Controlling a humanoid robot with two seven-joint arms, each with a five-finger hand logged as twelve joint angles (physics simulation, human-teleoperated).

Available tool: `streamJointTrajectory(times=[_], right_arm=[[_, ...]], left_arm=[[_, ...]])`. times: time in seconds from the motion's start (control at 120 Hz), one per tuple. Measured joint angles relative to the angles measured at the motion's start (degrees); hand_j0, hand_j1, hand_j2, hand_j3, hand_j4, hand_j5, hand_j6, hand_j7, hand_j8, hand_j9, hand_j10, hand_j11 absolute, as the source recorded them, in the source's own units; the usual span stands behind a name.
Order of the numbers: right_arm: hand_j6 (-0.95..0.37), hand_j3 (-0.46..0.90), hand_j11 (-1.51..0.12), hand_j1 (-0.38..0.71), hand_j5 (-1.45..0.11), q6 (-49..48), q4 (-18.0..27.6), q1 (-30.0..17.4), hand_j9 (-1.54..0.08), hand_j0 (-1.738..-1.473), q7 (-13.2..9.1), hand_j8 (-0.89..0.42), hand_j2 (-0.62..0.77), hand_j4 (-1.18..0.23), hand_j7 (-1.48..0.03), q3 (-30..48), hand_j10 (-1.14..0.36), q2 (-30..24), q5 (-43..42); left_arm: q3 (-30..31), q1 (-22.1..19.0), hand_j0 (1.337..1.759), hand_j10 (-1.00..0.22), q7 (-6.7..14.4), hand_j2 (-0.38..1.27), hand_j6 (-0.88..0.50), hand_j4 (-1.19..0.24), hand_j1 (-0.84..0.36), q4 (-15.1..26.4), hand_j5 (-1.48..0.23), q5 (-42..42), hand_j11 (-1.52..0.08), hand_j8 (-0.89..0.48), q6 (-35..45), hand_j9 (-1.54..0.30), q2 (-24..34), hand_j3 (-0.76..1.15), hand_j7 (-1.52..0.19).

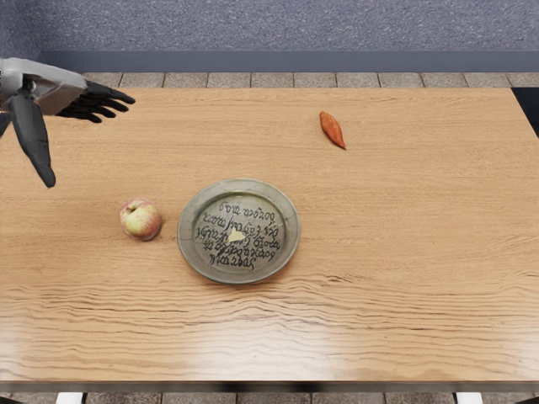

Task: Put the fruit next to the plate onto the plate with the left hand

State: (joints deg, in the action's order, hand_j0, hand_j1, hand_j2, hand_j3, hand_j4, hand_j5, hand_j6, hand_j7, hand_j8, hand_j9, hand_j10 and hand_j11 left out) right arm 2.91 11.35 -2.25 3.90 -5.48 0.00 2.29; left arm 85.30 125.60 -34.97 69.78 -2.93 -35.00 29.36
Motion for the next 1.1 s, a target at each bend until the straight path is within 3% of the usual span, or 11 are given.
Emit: streamJointTrajectory(times=[0.325,0.392,0.475,0.517,0.583,0.642,0.767,0.8,0.892,1.1], right_arm=[[-0.01,0.0,-0.01,-0.34,-0.01,-0.01,-0.15,-0.05,-0.01,-1.658,0.06,-0.01,0.0,-0.01,-0.01,0.25,-0.01,0.0,0.09],[-0.01,0.0,-0.01,-0.34,-0.01,-0.01,-0.17,-0.06,-0.01,-1.658,0.06,-0.01,0.0,-0.01,-0.01,0.26,-0.01,0.0,0.09],[-0.01,0.0,-0.01,-0.34,-0.01,-0.01,-0.18,-0.05,-0.01,-1.658,0.06,-0.01,0.0,-0.01,-0.01,0.27,-0.01,0.0,0.1],[-0.01,0.0,-0.01,-0.34,-0.01,-0.01,-0.18,-0.05,-0.01,-1.658,0.06,-0.01,0.0,-0.01,-0.01,0.26,-0.01,0.0,0.09],[-0.01,0.0,-0.01,-0.34,-0.01,-0.01,-0.18,-0.05,-0.01,-1.658,0.06,-0.01,0.0,-0.01,-0.01,0.27,-0.01,0.0,0.09],[-0.01,0.0,-0.01,-0.34,-0.01,0.0,-0.18,-0.05,-0.01,-1.658,0.06,-0.01,0.0,-0.01,-0.01,0.28,-0.01,0.0,0.09],[-0.01,0.0,-0.01,-0.34,-0.01,-0.01,-0.18,-0.05,-0.01,-1.658,0.06,-0.01,0.0,-0.01,-0.01,0.29,-0.01,0.0,0.09],[-0.01,0.0,-0.01,-0.34,-0.01,-0.01,-0.18,-0.05,-0.01,-1.658,0.06,-0.01,0.0,-0.01,-0.01,0.28,-0.01,0.0,0.09],[-0.01,0.0,-0.01,-0.34,-0.01,-0.01,-0.18,-0.05,-0.01,-1.658,0.06,-0.01,0.0,-0.01,-0.01,0.28,-0.01,0.0,0.09],[-0.01,0.0,-0.01,-0.34,-0.01,-0.01,-0.18,-0.05,-0.01,-1.658,0.06,-0.01,0.0,-0.01,-0.01,0.29,-0.01,0.0,0.09]], left_arm=[[-1.58,-1.12,1.658,0.0,-0.03,0.0,0.0,0.0,0.35,-2.17,0.0,-1.77,0.0,0.0,0.0,0.0,-0.29,0.0,0.0],[-0.54,-0.59,1.658,0.0,-0.03,0.0,0.0,0.0,0.35,-2.85,0.0,-2.78,0.0,0.0,0.0,0.0,-6.94,0.0,0.0],[2.99,6.37,1.658,0.0,-0.03,0.0,0.0,0.0,0.35,-1.74,0.0,-2.79,0.0,0.0,-0.01,0.0,-15.33,0.0,0.0],[3.98,10.78,1.658,0.0,3.23,0.0,0.0,0.0,0.35,1.61,0.0,-1.26,0.0,0.0,-0.01,0.0,-16.58,0.0,0.0],[4.18,14.09,1.658,0.0,13.74,0.0,0.0,0.0,0.35,8.47,0.0,3.25,0.0,0.0,4.07,0.0,-20.06,0.0,0.0],[2.82,11.98,1.658,0.0,21.19,0.0,0.0,0.0,0.35,13.43,0.0,7.36,0.0,0.0,13.16,0.0,-23.28,0.0,0.0],[-3.43,2.39,1.658,0.0,31.06,0.0,0.0,0.0,0.35,18.79,0.0,15.24,0.0,0.0,35.39,0.0,-29.33,0.0,0.0],[-5.44,-0.86,1.658,0.0,32.73,0.0,0.0,0.0,0.35,19.4,0.0,16.3,0.0,0.0,40.53,0.0,-29.35,0.0,0.0],[-8.9,-3.94,1.658,0.0,35.28,0.0,0.0,0.0,0.35,20.29,0.0,18.24,0.0,0.0,50.48,0.0,-29.36,0.0,0.0],[-12.41,-6.56,1.658,0.0,36.71,0.0,0.0,0.0,0.35,21.33,0.0,23.69,0.0,0.0,55.51,0.0,-29.36,0.0,0.0]])
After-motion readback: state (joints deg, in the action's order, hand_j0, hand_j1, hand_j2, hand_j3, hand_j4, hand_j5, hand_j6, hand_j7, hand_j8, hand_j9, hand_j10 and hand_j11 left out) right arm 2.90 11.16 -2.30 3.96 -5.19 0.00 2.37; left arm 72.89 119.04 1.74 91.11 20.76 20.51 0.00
